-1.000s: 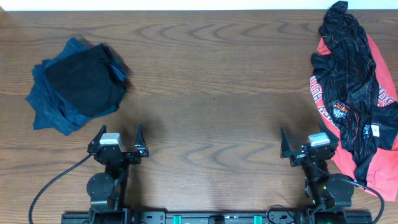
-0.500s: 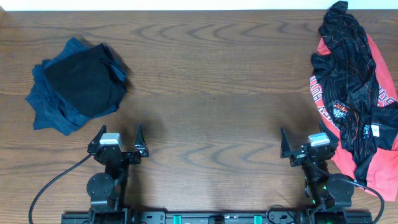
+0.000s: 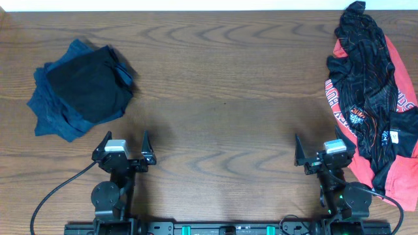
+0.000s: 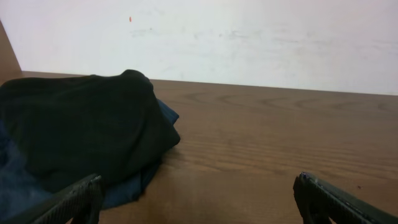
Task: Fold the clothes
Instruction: 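Raise both grippers from rest toward the clothes, then reach the right gripper into the black jersey on the red shirt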
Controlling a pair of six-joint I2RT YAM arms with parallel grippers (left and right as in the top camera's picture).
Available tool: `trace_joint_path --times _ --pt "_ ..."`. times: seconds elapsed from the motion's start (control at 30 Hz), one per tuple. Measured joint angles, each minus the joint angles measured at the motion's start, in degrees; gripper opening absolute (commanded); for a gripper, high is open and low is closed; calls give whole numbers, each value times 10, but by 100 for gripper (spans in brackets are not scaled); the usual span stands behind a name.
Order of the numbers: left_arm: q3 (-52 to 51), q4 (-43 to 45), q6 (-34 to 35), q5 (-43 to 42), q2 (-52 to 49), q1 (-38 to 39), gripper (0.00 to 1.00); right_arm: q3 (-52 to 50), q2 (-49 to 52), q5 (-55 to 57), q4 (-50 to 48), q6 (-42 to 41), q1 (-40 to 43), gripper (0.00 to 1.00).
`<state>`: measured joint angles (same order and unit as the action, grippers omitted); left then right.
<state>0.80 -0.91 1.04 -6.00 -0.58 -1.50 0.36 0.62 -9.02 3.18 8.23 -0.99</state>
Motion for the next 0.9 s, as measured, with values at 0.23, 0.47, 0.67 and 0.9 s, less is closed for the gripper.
trace_joint_path --times 0.23,0.47,0.67,0.9 --pt "0 0 2 0 0 0 98 0 0 12 0 -5 0 99" --pt "12 -22 37 0 -1 0 98 1 1 37 2 -32 0 99" --pt "46 -76 56 -2 -41 0 98 30 40 61 17 -44 0 99" --pt "172 -181 65 -9 -170 0 98 123 182 80 54 -58 0 99"
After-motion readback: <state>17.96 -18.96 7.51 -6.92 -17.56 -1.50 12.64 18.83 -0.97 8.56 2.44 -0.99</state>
